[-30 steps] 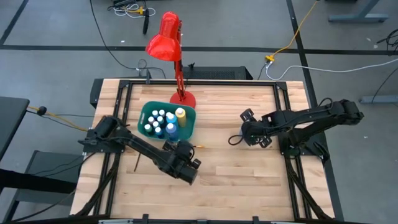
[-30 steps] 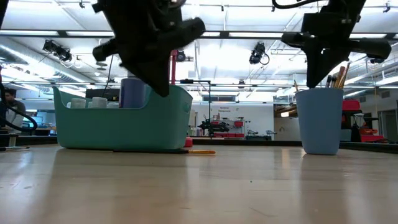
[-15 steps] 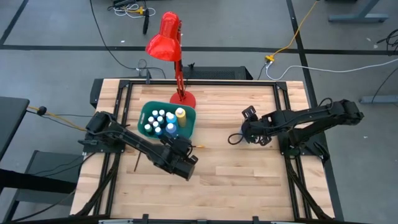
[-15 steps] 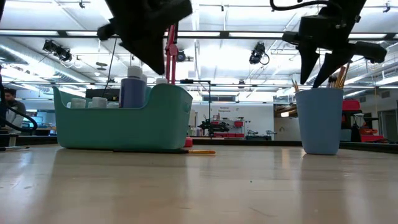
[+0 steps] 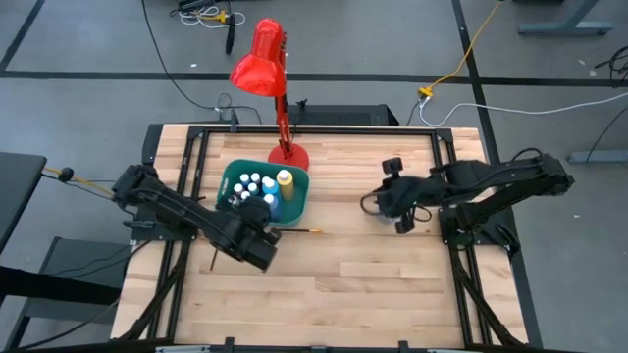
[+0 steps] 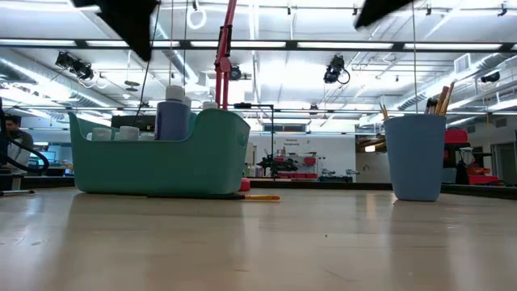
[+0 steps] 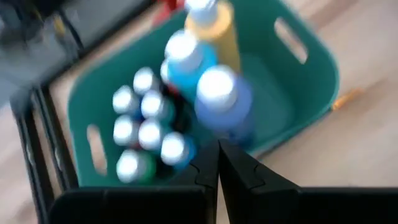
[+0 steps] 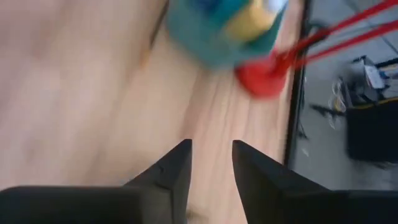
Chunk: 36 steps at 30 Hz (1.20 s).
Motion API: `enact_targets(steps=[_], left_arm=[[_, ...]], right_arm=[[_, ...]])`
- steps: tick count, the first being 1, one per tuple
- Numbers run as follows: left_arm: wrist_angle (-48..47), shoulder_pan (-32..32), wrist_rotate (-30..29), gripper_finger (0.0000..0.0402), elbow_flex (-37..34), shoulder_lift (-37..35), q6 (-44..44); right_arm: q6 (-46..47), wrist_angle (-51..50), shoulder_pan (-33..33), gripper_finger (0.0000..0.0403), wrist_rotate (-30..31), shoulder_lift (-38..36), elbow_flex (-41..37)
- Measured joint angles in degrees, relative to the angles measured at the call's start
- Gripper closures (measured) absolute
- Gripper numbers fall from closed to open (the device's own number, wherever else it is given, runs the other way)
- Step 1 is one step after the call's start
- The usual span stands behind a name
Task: Pick & Place Paint Supplies
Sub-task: Put the black gold paint brush into the blue cup
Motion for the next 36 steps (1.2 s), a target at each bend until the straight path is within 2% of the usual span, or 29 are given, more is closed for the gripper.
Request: enact_targets(steps=[3,9,12,16,21,26,30,36], left_arm=[[-5.00,-0.36,5.18,0.0384,-0.13,-2.13,-4.35],[-4.38,-0.34,11.37,0.0384,-7.13,-5.74,-6.71],[-3.46,-0.54,15.24,0.0384,-13.10,-6.89,-11.11],[3.18,-1.12,20.48,0.0384,-21.56,-9.21,-12.36],[13.53,-1.28,20.44,0.0384,-28.33,-12.69,-11.92],[12.66,-1.34,16.59,0.0384,-28.95,-14.74,-13.42],[13.68,-1.39,13.68,0.0384,-28.92,-15.53,-14.15],[14.04,-1.41,13.54,0.0384,-29.05,-15.20,-14.34]], right_arm=[[2.26,8.75,-0.06,0.0282,-4.16,-0.23,0.79],[5.27,31.52,0.00,0.0282,-15.63,0.43,-5.67],[8.12,44.23,-0.02,0.0282,-16.79,1.15,-11.59],[5.04,56.75,-0.27,0.0282,-16.87,3.99,-19.80],[6.69,67.59,-0.84,0.0282,-17.16,10.27,-24.02],[12.07,69.91,-2.05,0.0282,-17.01,17.79,-23.26],[19.91,72.92,-2.71,0.0282,-17.02,23.22,-22.69],[22.84,75.94,-2.65,0.0282,-14.55,30.43,-22.67]])
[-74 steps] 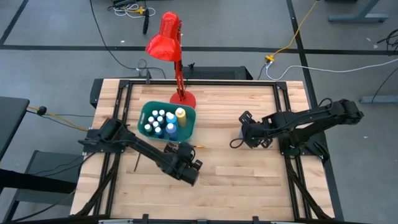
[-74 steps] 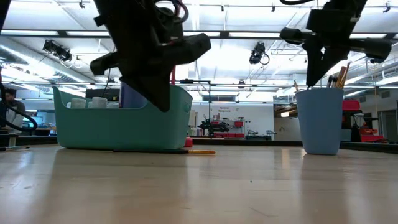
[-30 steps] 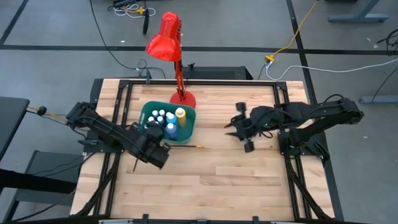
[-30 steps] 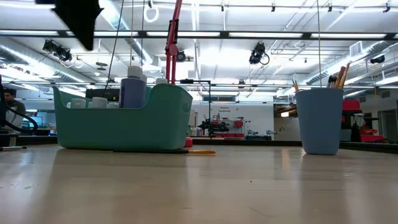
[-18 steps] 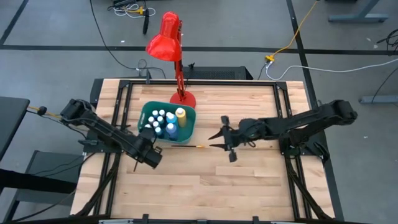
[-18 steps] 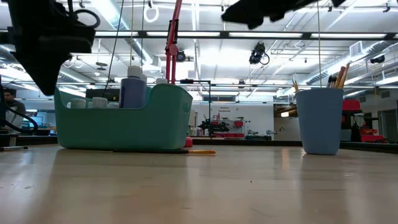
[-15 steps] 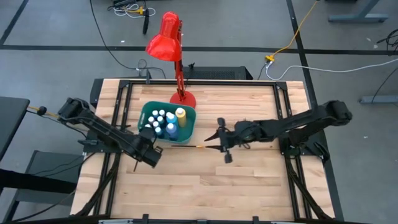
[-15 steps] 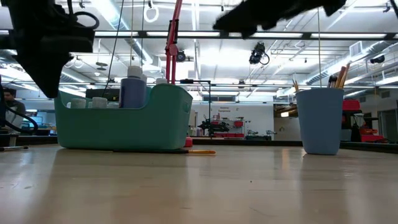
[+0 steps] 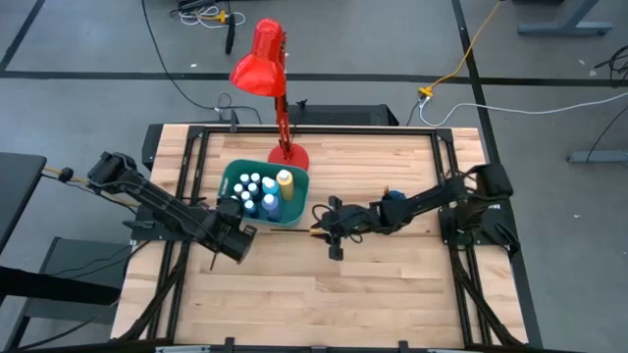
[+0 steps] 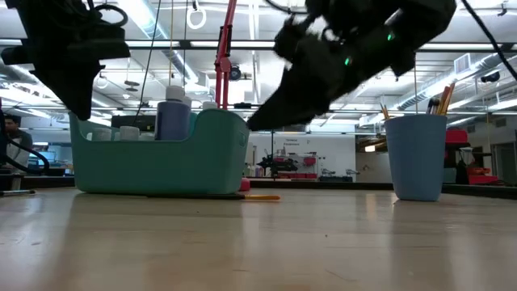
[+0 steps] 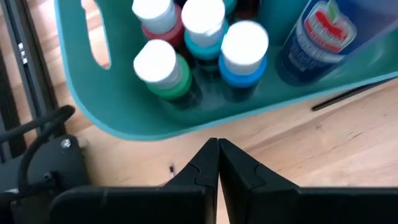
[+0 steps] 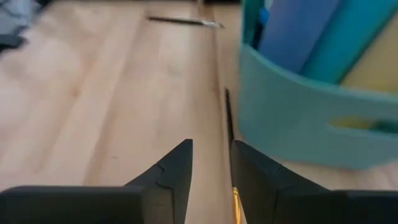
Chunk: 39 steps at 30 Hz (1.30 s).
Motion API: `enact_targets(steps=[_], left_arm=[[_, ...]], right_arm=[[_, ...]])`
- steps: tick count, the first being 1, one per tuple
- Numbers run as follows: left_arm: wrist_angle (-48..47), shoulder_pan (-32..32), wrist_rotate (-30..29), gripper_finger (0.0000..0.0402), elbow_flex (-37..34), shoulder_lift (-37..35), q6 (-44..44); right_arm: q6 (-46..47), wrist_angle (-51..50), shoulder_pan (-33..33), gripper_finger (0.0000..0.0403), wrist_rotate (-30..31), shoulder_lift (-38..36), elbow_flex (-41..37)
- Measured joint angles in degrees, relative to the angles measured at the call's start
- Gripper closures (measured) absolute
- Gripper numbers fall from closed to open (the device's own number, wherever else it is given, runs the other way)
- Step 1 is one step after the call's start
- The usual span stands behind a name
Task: Pick & Place Paint Supplies
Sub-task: Put the black gold paint brush into the blue cup
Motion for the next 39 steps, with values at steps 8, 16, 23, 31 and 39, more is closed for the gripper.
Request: enact_targets(steps=[8,16,23,31,39], left_arm=[[1.73,0.00,-0.48,0.0384,0.02,-0.04,0.00],[2.90,-0.01,-0.58,0.0384,0.02,-0.02,0.43],[3.07,0.00,-0.58,0.0384,0.02,-0.02,0.43],[3.06,0.00,-0.45,0.0384,0.02,-0.02,0.43],[3.10,0.00,-0.48,0.0384,0.02,-0.02,0.43]], right_arm=[[5.40,2.60,-1.97,0.0282,3.86,8.31,0.17],[7.94,5.11,-3.80,0.0282,-2.09,13.78,0.20],[5.63,6.29,-3.80,0.0283,-2.22,14.16,0.22],[2.20,2.92,-3.86,0.0361,-1.83,14.03,0.39],[-2.13,2.00,-3.67,0.0387,-2.21,13.65,0.31]])
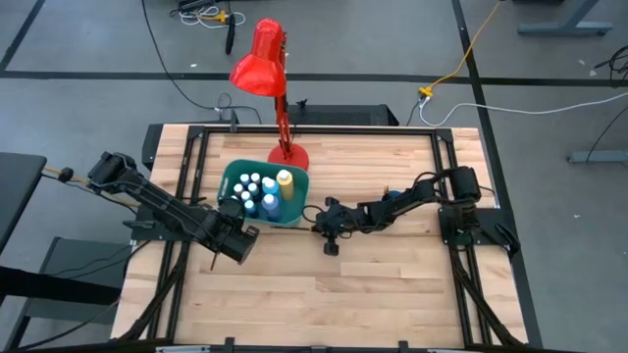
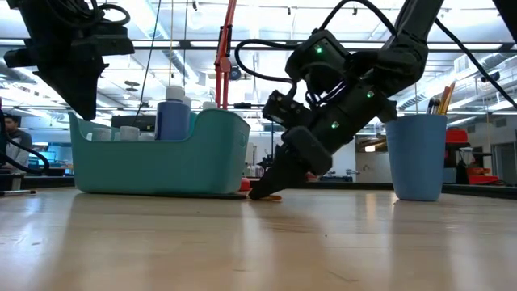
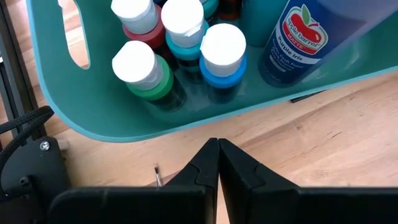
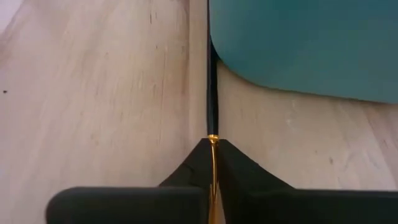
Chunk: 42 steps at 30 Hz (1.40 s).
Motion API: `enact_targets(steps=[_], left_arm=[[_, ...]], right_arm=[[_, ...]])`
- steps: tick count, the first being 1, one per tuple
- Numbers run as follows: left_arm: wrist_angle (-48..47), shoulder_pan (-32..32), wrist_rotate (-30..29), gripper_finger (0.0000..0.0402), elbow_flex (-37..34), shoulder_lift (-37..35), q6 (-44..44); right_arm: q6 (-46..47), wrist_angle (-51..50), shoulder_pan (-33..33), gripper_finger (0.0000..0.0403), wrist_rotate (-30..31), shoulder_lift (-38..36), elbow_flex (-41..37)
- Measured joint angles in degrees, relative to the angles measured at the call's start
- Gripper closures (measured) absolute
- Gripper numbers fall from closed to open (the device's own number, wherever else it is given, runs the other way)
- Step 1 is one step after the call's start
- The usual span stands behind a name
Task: Pick & Place Paint Supplies
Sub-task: Put the black gold paint brush into the blue cup
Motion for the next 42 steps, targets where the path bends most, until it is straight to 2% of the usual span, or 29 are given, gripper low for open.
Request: enact_targets(steps=[6,12,15,21,24,27,32,34,42], left_arm=[[0.00,0.00,-0.04,0.0384,0.00,0.00,0.01],[0.29,0.00,-0.08,0.0384,0.04,0.00,0.02],[0.78,0.00,-0.10,0.0384,0.04,0.00,0.04],[1.56,-0.02,-0.12,0.0384,0.04,0.00,1.11],[1.55,-0.02,-0.66,0.0384,0.04,0.00,1.13],[1.57,-0.02,-1.24,0.0384,0.04,0.00,1.14],[2.44,-0.02,-1.59,0.0384,0.04,0.00,2.04],[3.18,-0.02,-1.63,0.0384,0.04,0.00,2.61],[6.18,-0.02,-1.87,0.0384,0.04,0.00,6.31]], right_arm=[[1.01,-7.62,0.55,0.0395,-3.62,-5.47,-0.42],[-0.30,-17.91,2.07,0.0395,-3.41,-14.11,-0.35],[-2.91,-22.73,3.27,0.0396,-2.28,-18.89,-0.31],[-7.41,-37.27,5.49,0.0396,3.96,-30.56,-0.30],[-11.92,-44.90,6.71,0.0396,4.64,-36.18,-0.22],[-15.38,-52.40,7.88,0.0396,8.91,-40.44,0.19],[-23.80,-70.45,9.46,0.0397,21.30,-43.81,6.17],[-24.87,-76.28,9.52,0.0397,24.15,-44.20,9.82],[-31.34,-96.63,9.49,0.0397,21.84,-44.29,23.91]])
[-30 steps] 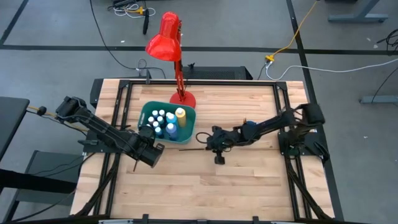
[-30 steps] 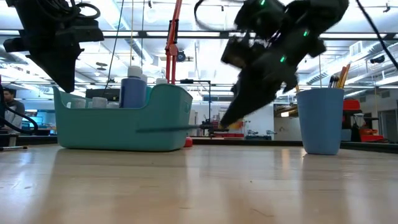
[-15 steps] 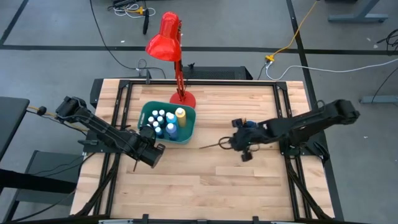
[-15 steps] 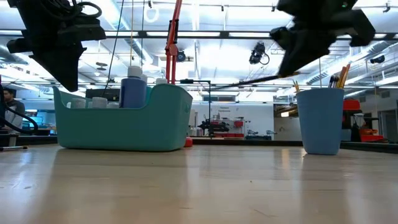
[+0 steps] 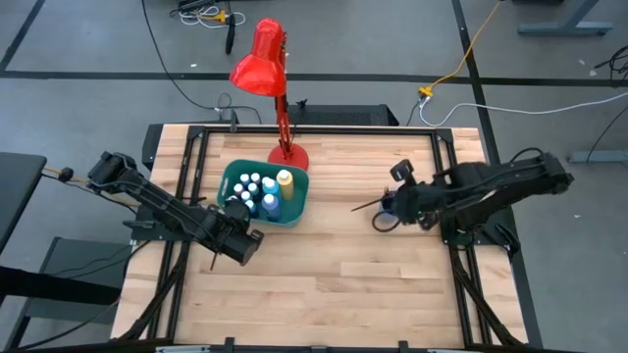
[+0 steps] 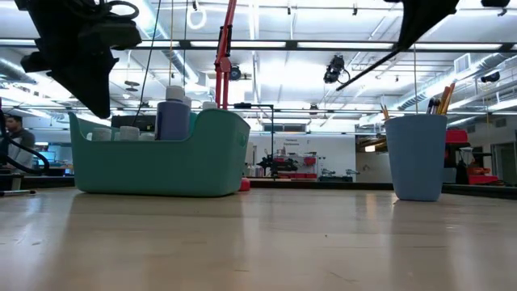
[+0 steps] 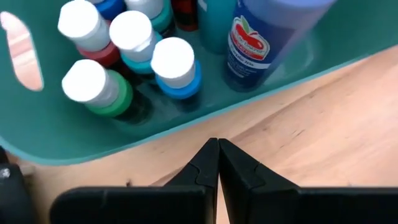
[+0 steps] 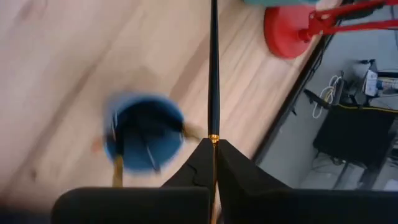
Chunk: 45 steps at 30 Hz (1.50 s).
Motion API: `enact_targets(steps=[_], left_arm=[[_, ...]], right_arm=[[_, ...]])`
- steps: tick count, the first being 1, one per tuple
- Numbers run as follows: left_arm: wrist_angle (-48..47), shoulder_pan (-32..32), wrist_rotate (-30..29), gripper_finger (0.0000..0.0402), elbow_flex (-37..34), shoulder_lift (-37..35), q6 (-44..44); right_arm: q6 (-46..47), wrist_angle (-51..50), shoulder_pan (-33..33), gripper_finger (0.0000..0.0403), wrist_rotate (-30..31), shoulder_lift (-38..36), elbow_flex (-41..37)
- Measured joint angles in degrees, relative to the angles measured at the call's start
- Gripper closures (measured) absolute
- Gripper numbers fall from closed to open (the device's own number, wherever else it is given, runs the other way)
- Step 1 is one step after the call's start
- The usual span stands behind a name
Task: Pick & Place Paint Supplies
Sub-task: Put the black gold paint brush into the blue cup
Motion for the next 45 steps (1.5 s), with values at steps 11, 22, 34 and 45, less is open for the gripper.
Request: enact_targets(steps=[11,22,34,45], left_arm=[[0.88,0.00,-1.73,0.0384,0.00,0.00,2.92],[0.88,0.00,-2.56,0.0384,0.00,0.00,2.79],[0.90,0.00,-4.61,0.0384,0.00,0.00,2.71],[1.09,0.00,-4.72,0.0384,0.00,0.00,0.24]], right_arm=[[-11.82,-13.40,-0.02,0.0396,0.62,0.00,3.74],[-18.87,-13.57,-0.22,0.0395,6.49,0.45,3.63],[-18.94,-13.59,-3.11,0.0394,4.32,-0.02,3.63],[-22.04,-13.61,-6.48,0.0394,3.04,-4.10,3.58]])
